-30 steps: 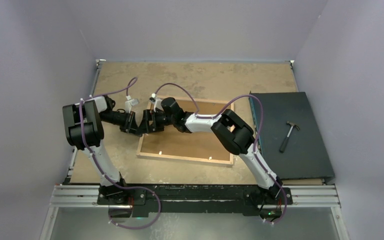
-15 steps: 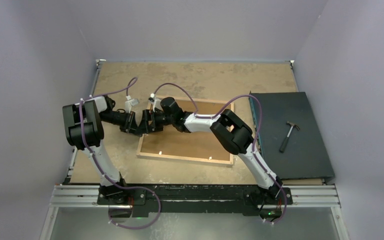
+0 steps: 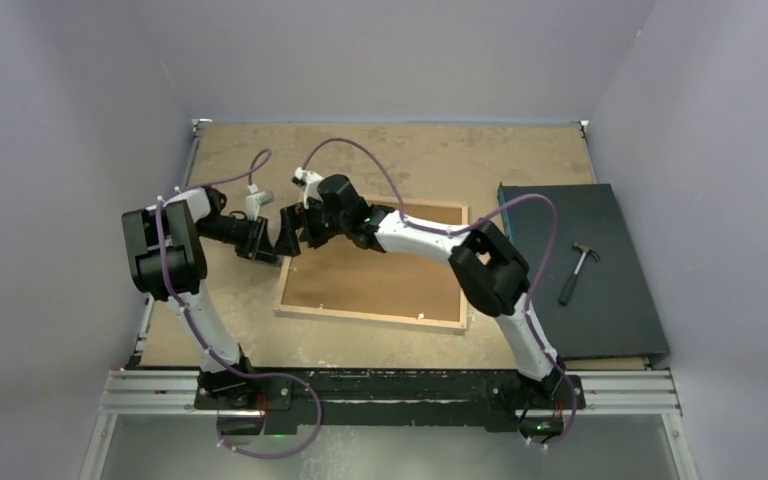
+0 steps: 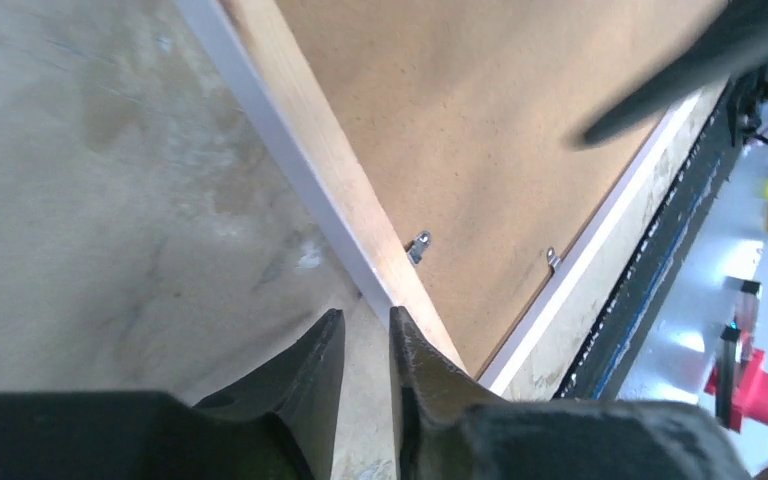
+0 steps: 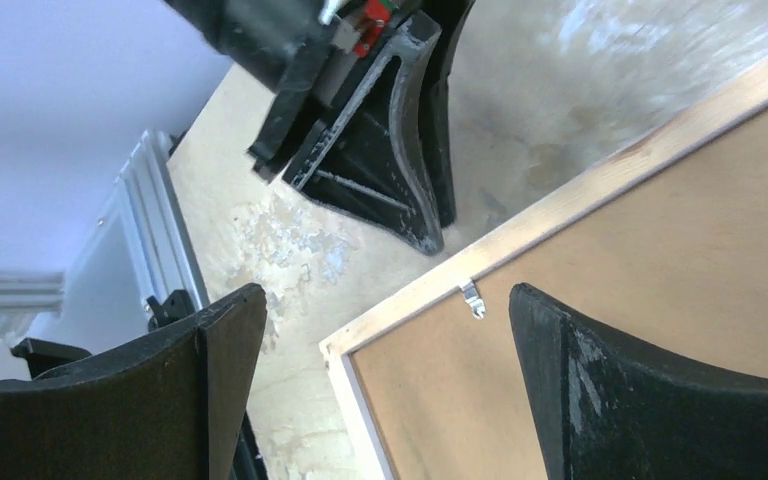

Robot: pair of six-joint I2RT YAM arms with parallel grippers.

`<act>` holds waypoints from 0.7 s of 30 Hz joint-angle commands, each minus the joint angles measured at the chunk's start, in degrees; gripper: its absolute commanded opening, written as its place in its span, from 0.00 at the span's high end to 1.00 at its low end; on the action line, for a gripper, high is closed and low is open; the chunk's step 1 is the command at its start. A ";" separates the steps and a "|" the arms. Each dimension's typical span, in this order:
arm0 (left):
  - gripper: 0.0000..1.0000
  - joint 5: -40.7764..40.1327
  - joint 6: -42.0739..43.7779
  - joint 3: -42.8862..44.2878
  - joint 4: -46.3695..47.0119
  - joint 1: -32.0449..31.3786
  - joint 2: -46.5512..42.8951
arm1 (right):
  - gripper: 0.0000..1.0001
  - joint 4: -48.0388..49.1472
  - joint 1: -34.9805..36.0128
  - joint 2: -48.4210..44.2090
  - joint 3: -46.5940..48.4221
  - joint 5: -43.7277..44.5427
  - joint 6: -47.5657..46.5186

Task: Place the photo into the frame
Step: Install the photo frame at the center of the board.

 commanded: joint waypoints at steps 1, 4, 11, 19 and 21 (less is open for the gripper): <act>0.73 -0.91 1.08 4.27 -0.66 1.73 -5.40 | 0.10 -7.94 0.67 -13.68 -6.27 12.04 -14.97; 0.56 -2.29 0.43 6.10 -1.69 2.51 -7.75 | 0.12 -8.14 2.77 -24.11 -18.62 18.14 -20.65; 0.40 -10.06 -4.49 8.31 1.14 3.32 -18.05 | 0.21 -13.96 10.40 -35.73 -34.50 22.87 -24.26; 0.36 -20.73 -12.85 7.83 8.10 4.18 -25.61 | 0.20 -13.41 16.28 -35.91 -40.02 30.60 -24.24; 0.36 -20.15 -12.80 8.02 7.10 4.34 -25.96 | 0.20 -13.03 16.81 -35.54 -40.35 33.19 -24.26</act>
